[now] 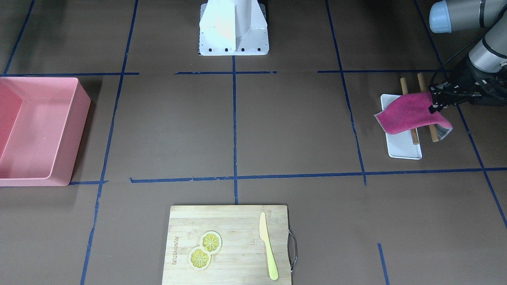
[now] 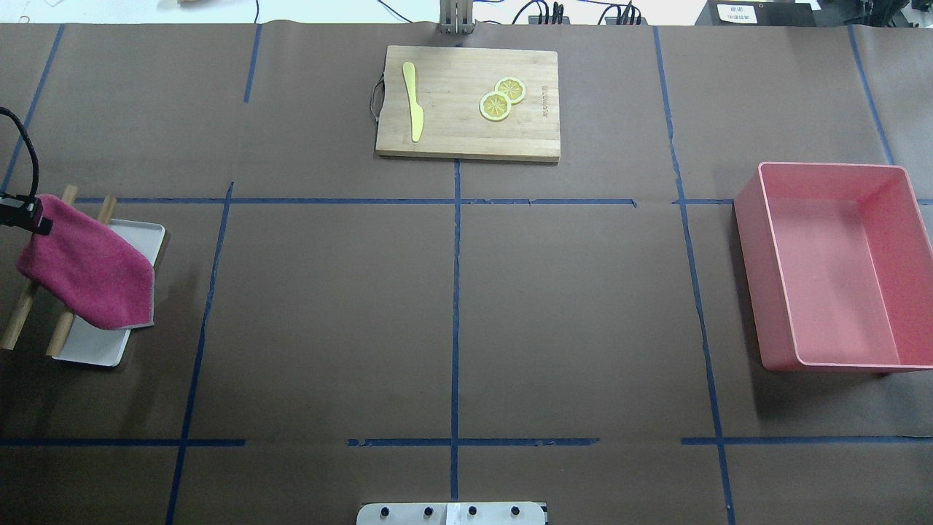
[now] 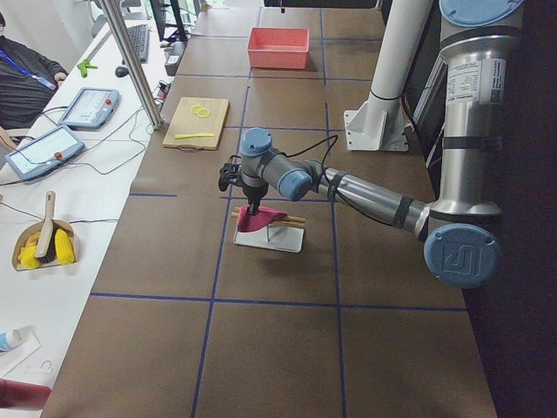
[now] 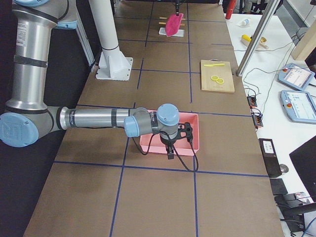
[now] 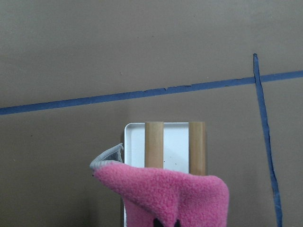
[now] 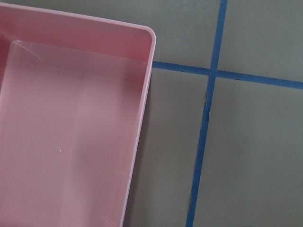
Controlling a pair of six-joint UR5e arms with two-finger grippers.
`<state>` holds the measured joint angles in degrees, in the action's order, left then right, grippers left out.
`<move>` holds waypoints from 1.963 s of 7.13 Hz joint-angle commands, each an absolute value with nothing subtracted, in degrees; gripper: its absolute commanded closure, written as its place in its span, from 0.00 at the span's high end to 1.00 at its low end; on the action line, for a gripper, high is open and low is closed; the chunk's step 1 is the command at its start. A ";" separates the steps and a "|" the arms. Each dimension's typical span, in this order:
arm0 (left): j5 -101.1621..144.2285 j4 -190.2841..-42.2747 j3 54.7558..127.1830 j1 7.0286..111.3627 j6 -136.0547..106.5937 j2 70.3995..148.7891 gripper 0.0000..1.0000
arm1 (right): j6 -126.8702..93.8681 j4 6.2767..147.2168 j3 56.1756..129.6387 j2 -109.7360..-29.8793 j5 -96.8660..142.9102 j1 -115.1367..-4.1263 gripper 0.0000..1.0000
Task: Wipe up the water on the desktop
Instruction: 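Lift the pink towel with the left gripper while the right gripper approaches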
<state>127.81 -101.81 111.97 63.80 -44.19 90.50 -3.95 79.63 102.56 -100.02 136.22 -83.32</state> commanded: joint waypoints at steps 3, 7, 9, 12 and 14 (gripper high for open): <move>127.71 -100.37 114.61 58.92 -87.52 103.58 0.03 | -3.96 73.01 108.45 -99.67 136.14 -76.93 0.99; 127.44 -100.28 113.12 51.16 -123.86 116.78 0.05 | -4.04 66.10 109.76 -91.06 136.06 -68.39 0.99; 127.44 -100.37 110.23 50.19 -136.87 122.84 0.05 | -7.96 66.09 113.54 -85.72 135.62 -63.14 1.00; 125.00 -100.37 108.99 47.74 -149.55 127.60 0.05 | -21.31 66.09 117.41 -74.22 123.74 -47.36 1.00; 120.86 -100.37 108.37 45.53 -157.02 129.19 0.05 | -27.24 66.18 117.60 -67.96 109.76 -35.39 1.00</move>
